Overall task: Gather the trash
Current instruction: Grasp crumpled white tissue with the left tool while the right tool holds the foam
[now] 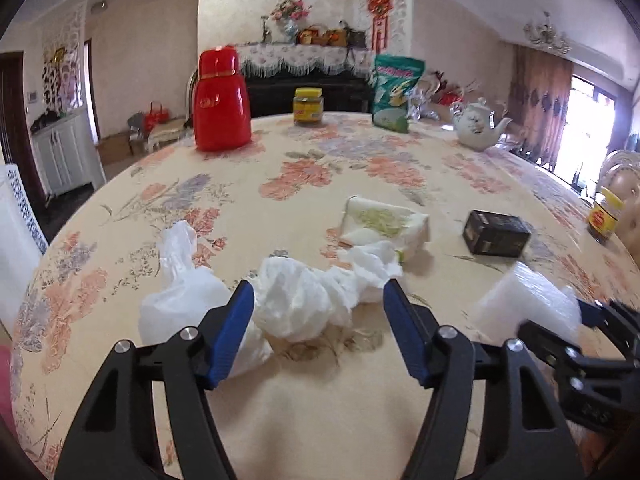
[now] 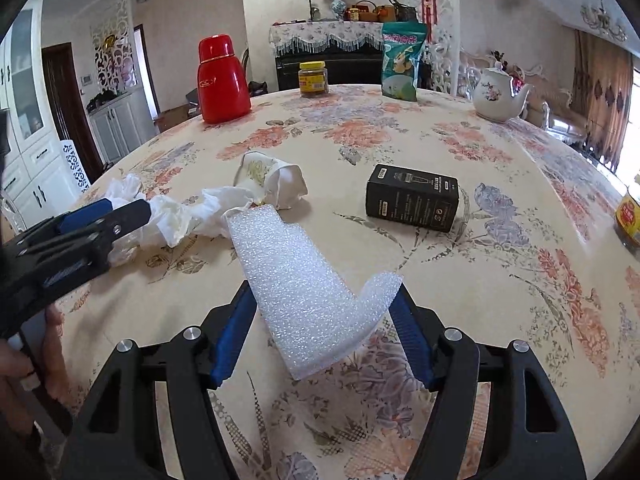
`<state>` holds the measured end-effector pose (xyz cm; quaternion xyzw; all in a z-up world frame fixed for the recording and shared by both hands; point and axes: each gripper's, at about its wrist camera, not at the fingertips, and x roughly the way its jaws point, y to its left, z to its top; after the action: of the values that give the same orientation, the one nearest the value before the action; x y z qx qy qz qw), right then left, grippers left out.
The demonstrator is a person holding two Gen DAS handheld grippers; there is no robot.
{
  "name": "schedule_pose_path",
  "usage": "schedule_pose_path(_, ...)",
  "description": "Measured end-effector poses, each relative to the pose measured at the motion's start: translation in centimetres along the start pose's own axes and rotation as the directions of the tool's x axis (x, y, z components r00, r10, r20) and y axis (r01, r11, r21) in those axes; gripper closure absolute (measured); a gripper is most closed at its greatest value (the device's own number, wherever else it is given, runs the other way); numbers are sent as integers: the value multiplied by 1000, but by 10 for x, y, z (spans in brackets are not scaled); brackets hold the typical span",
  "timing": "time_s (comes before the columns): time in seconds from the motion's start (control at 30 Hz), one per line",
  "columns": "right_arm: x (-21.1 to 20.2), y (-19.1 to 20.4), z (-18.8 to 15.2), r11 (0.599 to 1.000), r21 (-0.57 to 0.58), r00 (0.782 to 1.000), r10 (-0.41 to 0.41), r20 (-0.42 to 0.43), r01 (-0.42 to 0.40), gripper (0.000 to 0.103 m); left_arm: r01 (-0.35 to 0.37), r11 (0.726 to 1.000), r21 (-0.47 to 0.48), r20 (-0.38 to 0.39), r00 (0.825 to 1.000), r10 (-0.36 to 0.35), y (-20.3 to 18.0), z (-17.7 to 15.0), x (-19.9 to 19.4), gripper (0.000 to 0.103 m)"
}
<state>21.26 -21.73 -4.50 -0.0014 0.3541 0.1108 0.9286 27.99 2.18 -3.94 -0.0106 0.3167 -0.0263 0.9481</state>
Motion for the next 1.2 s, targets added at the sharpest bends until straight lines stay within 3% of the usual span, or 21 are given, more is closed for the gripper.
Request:
schedule_pose_path(0.13, 2, -4, 0, 1000, 22, 1000, 3, -6, -3, 38, -45, 998, 40, -91, 995, 49, 5, 3, 30, 38)
schedule_pose_path(0.2, 2, -4, 0, 1000, 26, 1000, 3, -7, -2, 38, -36, 999, 26, -140, 989, 39, 11, 2, 41, 38)
schedule_pose_path(0.23, 2, -4, 0, 1000, 25, 1000, 2, -6, -2, 38, -29, 999, 15, -147, 989, 31, 13, 2, 42, 47)
schedule_pose_path(0.27, 2, -4, 0, 1000, 24, 1000, 2, -6, -2, 38, -25, 1000, 11, -145, 989, 26, 14, 1, 42, 63)
schedule_pose_path(0.33, 2, -3, 1, 1000, 20, 1000, 1, -6, -1, 38, -11, 1000, 16, -159, 987, 13, 12, -2, 42, 80)
schedule_pose_path(0.43, 2, -3, 1, 1000, 18, 1000, 1, -4, -1, 38, 9, 1000, 25, -139, 990, -5, 10, -6, 32, 90)
schedule_pose_path(0.93, 0, 0, 1, 1000, 2, 1000, 17, 9, -17, 38, 7, 1000, 9, 44, 999, -7, 6, -39, -78, 91)
schedule_pose_path(1.2, -1, -2, 1, 999, 17, 1000, 29, 11, -29, 38, -16, 1000, -27, 35, 999, 17, 23, -67, -109, 91)
